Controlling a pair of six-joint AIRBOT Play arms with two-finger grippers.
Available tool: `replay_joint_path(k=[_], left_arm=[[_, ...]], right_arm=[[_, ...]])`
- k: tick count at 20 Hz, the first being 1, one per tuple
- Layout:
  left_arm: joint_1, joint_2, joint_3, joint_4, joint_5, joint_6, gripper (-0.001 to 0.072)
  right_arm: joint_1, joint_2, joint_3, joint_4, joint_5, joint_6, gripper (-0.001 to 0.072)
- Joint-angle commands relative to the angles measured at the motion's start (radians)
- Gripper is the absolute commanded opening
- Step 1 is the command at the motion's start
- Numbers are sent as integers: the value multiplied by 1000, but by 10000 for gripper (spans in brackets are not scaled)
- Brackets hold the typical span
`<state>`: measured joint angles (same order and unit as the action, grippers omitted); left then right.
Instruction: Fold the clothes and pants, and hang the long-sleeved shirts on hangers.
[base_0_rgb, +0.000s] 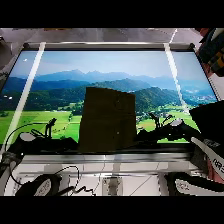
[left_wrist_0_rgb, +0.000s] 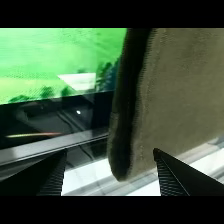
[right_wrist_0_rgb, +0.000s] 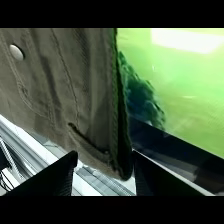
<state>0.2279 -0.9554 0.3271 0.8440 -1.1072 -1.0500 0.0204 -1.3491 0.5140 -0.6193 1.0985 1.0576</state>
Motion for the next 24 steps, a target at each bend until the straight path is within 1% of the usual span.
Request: replay_joint_path(k=[1, 3, 5, 8, 9, 10, 11, 12, 13, 14, 15, 16, 17, 20, 22, 24], left_arm=[[-30, 0, -20, -1, 26, 11, 569], [-93, -11, -28, -1, 41, 11, 569], [-175, -56, -29, -9, 76, 10, 569], [-275, -159, -28, -89, 123, 11, 569], [-289, -190, -27, -122, 126, 11, 551], [-291, -219, -25, -147, 126, 12, 390], [-290, -240, -24, -162, 126, 15, 189], [-287, -254, -21, -167, 126, 41, 112], [-287, -260, -16, -169, 126, 53, 112], [-287, -259, -10, -169, 124, 53, 84], [-287, -259, 0, -173, 124, 53, 32], [-287, -259, 12, -181, 124, 57, 32], [-287, -259, 27, -185, 124, 57, 32], [-287, -259, 122, -191, 79, 59, 31], [-286, -259, 237, -190, -8, 84, 31], [-286, -250, 391, -190, -104, 103, 30]], right_arm=[[0, 0, 0, -47, -2, 7, 431], [0, 0, 0, -43, -15, 10, 431], [0, 0, 0, -39, -48, 54, 431], [0, 0, 0, -17, -63, 58, 430], [1, 0, 0, 5, -63, 56, 426], [1, 0, 0, 26, -65, 55, 384], [2, 0, 0, 51, -72, 48, 294], [4, 0, 0, 74, -80, 38, 218], [9, 0, 0, 95, -89, 14, 174], [18, 0, 0, 118, -90, -9, 124], [31, 0, 0, 140, -88, -22, 65], [48, 0, 0, 158, -88, -27, 47], [70, 0, 0, 175, -89, -43, 47], [114, 8, 37, 189, -56, -153, 47], [112, 35, 111, 187, 8, -187, 47], [112, 97, 220, 172, 49, -189, 46]])
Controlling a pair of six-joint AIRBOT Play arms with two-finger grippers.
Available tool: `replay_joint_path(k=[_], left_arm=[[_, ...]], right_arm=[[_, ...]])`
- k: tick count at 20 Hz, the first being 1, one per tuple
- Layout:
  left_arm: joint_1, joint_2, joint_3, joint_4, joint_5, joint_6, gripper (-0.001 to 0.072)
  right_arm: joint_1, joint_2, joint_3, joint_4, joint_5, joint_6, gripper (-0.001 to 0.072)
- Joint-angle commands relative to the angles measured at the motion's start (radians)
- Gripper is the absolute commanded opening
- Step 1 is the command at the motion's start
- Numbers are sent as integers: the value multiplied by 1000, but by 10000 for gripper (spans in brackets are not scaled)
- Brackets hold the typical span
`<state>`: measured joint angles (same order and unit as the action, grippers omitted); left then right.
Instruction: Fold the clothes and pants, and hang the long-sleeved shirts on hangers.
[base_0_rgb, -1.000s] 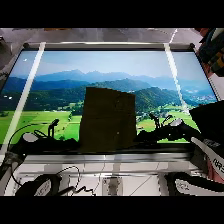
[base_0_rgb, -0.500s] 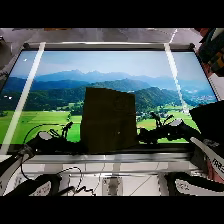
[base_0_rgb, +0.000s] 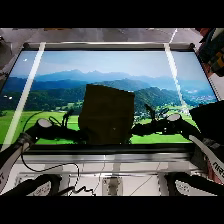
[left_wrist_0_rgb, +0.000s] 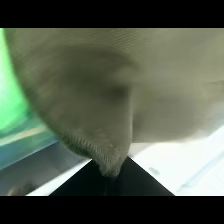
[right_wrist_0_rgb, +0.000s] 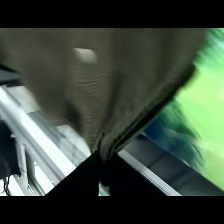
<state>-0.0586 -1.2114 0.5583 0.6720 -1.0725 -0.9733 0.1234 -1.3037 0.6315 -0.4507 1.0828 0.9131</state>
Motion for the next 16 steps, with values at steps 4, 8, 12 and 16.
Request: replay_joint_path(k=[4, 8, 12, 16], left_arm=[[0, 117, 528, -15, -156, 39, 30], [0, 289, 825, -14, -74, 39, 30], [0, 514, 886, -2, 67, 39, 30], [0, 696, 885, 136, 78, -79, 30]], right_arm=[[9, 225, 360, -37, 75, -43, 47], [9, 384, 575, -1, 72, -38, 47], [9, 536, 684, 84, 71, 146, 47], [10, 668, 689, 119, 69, 390, 46]])
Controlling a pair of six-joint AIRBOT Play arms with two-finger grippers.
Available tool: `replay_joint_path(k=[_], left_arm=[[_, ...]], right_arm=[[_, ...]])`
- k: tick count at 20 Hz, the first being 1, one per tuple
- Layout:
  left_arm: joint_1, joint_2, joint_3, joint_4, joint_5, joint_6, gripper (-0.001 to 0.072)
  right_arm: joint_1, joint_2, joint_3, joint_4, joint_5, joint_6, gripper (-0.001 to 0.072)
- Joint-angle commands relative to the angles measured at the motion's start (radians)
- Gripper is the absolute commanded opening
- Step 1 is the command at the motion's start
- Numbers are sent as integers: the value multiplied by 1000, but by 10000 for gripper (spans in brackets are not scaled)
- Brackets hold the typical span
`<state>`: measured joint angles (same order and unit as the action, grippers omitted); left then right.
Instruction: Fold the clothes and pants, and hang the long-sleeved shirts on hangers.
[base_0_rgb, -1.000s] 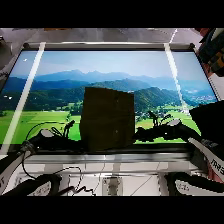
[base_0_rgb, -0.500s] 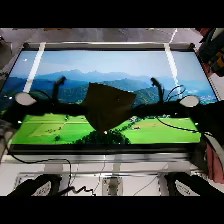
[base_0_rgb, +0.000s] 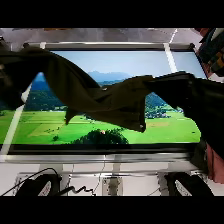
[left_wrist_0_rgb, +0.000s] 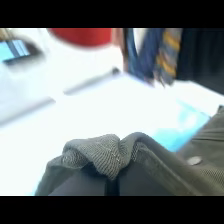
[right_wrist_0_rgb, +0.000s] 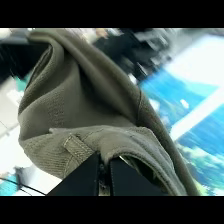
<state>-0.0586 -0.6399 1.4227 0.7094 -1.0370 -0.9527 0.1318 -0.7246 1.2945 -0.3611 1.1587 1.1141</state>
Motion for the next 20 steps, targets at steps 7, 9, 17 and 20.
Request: replay_joint_path(k=[7, 9, 17, 20], left_arm=[[-10, 11, -274, 314, -57, -553, 30], [-35, -121, -422, 263, 147, -543, 30], [-95, -579, -473, 98, 534, -497, 30], [-95, -578, -473, 203, 299, -497, 30]], right_arm=[[2, 69, -278, -337, -229, 746, 47], [9, 10, -436, -332, -476, 880, 47], [17, -390, -518, -357, -897, 817, 47], [18, -390, -518, -430, -808, 564, 47]])
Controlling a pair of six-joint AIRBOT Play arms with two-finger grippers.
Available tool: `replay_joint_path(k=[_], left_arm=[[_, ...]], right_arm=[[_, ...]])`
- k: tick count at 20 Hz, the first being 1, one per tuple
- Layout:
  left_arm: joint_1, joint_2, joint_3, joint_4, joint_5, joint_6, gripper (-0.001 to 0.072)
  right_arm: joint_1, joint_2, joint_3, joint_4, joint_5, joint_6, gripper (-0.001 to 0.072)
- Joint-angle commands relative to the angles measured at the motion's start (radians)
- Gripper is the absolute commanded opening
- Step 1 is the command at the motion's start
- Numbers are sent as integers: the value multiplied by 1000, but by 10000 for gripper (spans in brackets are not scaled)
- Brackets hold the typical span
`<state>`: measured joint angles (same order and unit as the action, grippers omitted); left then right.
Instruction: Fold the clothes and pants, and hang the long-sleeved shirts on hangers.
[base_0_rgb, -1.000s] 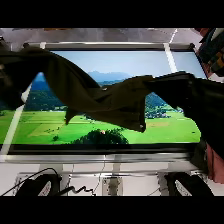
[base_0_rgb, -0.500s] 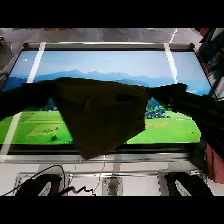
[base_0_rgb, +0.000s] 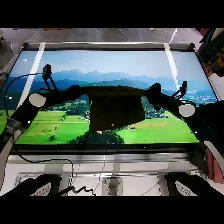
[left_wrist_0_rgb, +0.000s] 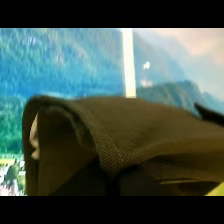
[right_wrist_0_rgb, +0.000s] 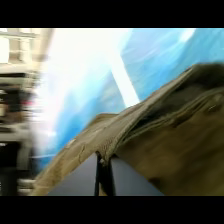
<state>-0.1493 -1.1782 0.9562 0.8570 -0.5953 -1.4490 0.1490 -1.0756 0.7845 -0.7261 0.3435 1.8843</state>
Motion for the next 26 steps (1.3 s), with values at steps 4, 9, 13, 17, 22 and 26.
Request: replay_joint_path(k=[4, 9, 13, 17, 22, 26], left_arm=[[-11, -53, -10, 177, -522, -2, 30], [-89, -124, -19, 190, -550, -2, 31], [-166, -232, -21, 190, -478, -2, 235], [-163, -273, -20, 190, -470, 6, 538], [-148, -274, 0, 187, -462, 25, 538], [-150, -274, 0, 187, -432, 25, 538]], right_arm=[[0, -31, -8, -272, 351, -396, 48], [0, -34, -9, -632, 667, -394, 47], [0, -35, -8, -648, 644, -390, 362], [-18, -38, -7, -672, 549, -271, 532], [-268, -163, 118, -385, 618, -275, 531], [-373, -354, 192, 45, 847, -571, 533]])
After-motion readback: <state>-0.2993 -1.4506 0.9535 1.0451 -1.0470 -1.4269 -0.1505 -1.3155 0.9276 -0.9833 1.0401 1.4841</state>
